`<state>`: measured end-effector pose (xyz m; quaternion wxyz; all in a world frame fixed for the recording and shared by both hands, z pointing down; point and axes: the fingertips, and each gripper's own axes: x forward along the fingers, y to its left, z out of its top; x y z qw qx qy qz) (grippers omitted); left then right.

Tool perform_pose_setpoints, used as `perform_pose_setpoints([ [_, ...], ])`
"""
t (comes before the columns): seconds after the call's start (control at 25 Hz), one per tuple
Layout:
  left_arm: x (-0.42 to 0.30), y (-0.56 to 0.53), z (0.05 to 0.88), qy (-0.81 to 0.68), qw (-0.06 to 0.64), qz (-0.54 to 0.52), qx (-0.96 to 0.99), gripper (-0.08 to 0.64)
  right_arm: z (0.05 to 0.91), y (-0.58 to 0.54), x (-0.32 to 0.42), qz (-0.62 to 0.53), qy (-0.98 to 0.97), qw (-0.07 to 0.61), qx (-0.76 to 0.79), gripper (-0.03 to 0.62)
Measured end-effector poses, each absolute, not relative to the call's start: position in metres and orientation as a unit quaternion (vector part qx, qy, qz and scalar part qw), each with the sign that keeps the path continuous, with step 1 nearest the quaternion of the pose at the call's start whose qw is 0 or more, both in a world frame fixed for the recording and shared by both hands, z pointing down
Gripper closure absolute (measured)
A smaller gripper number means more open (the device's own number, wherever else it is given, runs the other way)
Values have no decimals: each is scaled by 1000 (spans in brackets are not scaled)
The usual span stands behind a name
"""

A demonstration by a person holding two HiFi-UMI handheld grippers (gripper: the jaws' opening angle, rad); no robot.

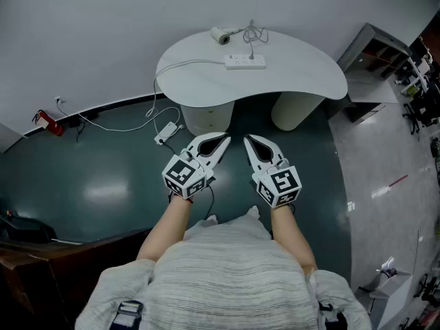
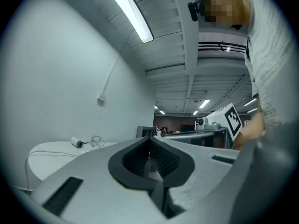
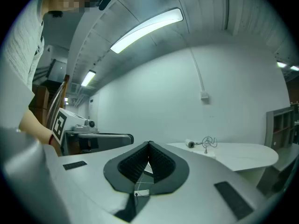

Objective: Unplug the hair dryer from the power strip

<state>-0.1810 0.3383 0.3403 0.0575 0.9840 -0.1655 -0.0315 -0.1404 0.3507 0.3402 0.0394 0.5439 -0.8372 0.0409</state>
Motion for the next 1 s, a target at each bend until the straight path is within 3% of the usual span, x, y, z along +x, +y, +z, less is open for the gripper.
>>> perform_pose_setpoints([
  [0.52, -179, 330, 344, -154, 67, -32, 985, 552, 340, 347, -142, 29, -839, 57, 540, 568],
  [1.0, -89, 261, 352, -156, 72, -22, 985, 552, 348, 272, -69, 31, -868, 57, 493, 565],
])
